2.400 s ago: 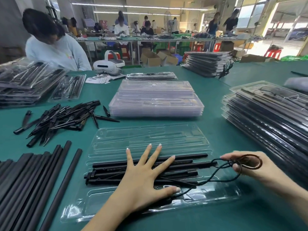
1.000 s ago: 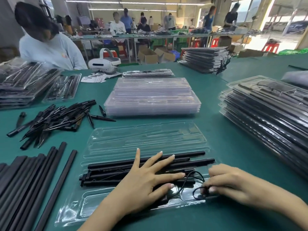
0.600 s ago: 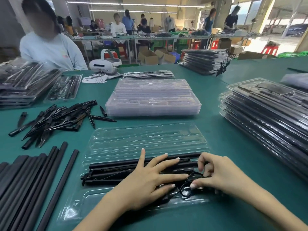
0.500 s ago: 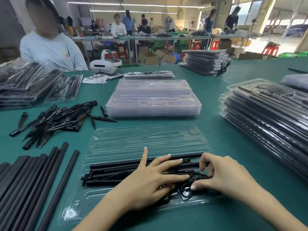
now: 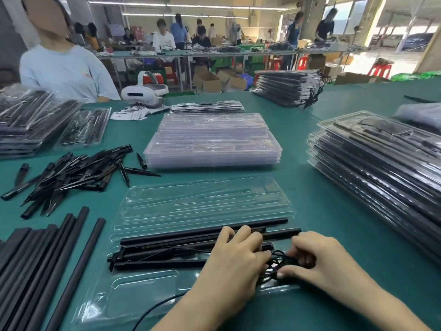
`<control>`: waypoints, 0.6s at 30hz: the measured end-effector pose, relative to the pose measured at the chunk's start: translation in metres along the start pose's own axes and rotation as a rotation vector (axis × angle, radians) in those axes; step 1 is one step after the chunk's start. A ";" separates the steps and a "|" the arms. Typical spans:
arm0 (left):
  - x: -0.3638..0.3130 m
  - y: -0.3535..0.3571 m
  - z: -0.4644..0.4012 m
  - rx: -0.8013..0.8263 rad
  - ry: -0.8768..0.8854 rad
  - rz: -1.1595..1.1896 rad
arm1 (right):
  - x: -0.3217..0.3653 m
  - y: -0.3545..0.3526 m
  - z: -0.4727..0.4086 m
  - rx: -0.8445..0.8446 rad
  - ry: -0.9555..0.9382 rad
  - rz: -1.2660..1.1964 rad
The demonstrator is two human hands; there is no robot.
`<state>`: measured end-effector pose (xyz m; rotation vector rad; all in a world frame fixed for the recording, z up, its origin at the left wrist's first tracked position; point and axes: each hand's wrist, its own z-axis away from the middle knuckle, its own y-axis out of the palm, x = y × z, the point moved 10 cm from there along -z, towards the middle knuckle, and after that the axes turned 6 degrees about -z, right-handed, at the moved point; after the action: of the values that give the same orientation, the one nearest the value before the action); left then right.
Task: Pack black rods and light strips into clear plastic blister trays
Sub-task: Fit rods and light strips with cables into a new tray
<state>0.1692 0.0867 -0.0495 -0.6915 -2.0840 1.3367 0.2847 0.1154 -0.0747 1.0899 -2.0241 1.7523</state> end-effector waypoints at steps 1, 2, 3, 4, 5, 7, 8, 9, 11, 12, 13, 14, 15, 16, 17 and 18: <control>0.001 0.001 0.000 -0.001 -0.008 0.001 | 0.002 0.000 0.001 0.032 -0.035 -0.018; 0.003 0.002 0.000 0.002 -0.010 0.020 | 0.003 -0.001 0.002 0.069 -0.068 -0.036; 0.004 0.005 0.001 0.016 -0.012 0.060 | 0.004 -0.002 0.003 0.104 -0.094 -0.059; 0.005 0.008 0.002 0.028 -0.011 0.102 | 0.004 -0.003 0.005 0.137 -0.110 -0.080; 0.005 0.010 0.003 0.040 -0.008 0.142 | 0.005 -0.004 0.006 0.159 -0.128 -0.088; 0.006 0.012 0.005 0.044 0.005 0.134 | 0.006 -0.005 0.007 0.159 -0.176 -0.045; 0.005 0.012 0.006 0.040 0.018 0.103 | 0.010 -0.005 0.008 0.136 -0.212 -0.018; 0.004 0.010 0.006 0.032 0.030 0.066 | 0.014 -0.006 0.009 0.108 -0.254 -0.006; -0.002 0.005 0.007 -0.001 0.067 -0.016 | 0.023 -0.008 0.013 0.068 -0.330 -0.007; -0.005 0.004 0.007 -0.008 0.083 -0.057 | 0.026 -0.008 0.015 0.062 -0.361 -0.011; -0.010 0.005 0.007 -0.004 0.099 -0.083 | 0.027 -0.007 0.016 0.066 -0.371 -0.025; -0.014 0.004 0.007 0.002 0.119 -0.102 | 0.027 -0.007 0.016 0.078 -0.365 -0.041; -0.016 0.002 0.006 0.000 0.135 -0.104 | 0.027 -0.006 0.015 0.094 -0.357 -0.046; -0.016 0.000 0.006 0.003 0.137 -0.071 | 0.027 -0.005 0.013 0.102 -0.353 -0.040; -0.012 0.001 0.006 0.030 0.124 0.005 | 0.028 -0.004 0.012 0.103 -0.362 -0.019; -0.007 0.003 0.005 0.075 0.099 0.134 | 0.029 -0.002 0.011 0.102 -0.374 -0.008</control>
<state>0.1709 0.0806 -0.0555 -0.8598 -1.9281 1.4158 0.2694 0.0949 -0.0575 1.5558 -2.1451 1.7705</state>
